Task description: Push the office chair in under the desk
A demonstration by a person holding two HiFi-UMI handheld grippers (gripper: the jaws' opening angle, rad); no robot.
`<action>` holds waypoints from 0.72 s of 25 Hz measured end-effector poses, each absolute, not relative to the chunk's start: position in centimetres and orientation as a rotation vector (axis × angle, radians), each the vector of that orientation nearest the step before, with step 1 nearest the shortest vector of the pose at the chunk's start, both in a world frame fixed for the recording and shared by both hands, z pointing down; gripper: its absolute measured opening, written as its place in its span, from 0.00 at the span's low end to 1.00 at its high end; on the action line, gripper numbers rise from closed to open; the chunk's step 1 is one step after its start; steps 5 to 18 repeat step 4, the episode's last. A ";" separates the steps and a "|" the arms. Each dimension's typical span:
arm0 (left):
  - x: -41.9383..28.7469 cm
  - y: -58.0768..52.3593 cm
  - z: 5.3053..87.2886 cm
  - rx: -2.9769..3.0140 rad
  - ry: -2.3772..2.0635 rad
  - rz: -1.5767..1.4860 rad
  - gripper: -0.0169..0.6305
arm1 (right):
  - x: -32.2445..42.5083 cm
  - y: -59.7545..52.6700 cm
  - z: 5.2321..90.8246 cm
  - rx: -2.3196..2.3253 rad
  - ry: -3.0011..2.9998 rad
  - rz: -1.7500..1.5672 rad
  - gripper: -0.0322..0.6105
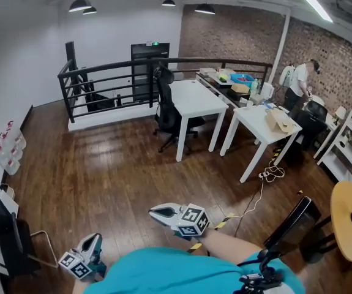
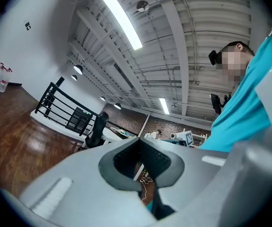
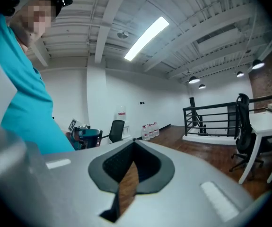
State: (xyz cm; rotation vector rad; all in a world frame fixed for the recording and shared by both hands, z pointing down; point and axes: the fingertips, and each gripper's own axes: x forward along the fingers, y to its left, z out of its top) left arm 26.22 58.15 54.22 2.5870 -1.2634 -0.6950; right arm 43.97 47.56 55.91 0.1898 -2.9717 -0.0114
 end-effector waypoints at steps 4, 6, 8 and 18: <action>25.5 58.5 53.5 2.596 -1.264 -0.699 0.07 | 43.6 47.8 54.8 0.198 -2.979 -0.013 0.05; 25.5 58.5 53.5 2.596 -1.264 -0.699 0.07 | 43.6 47.8 54.8 0.198 -2.979 -0.013 0.05; 25.5 58.5 53.5 2.596 -1.264 -0.699 0.07 | 43.6 47.8 54.8 0.198 -2.979 -0.013 0.05; 25.5 58.5 53.5 2.596 -1.264 -0.699 0.07 | 43.6 47.8 54.8 0.198 -2.979 -0.013 0.05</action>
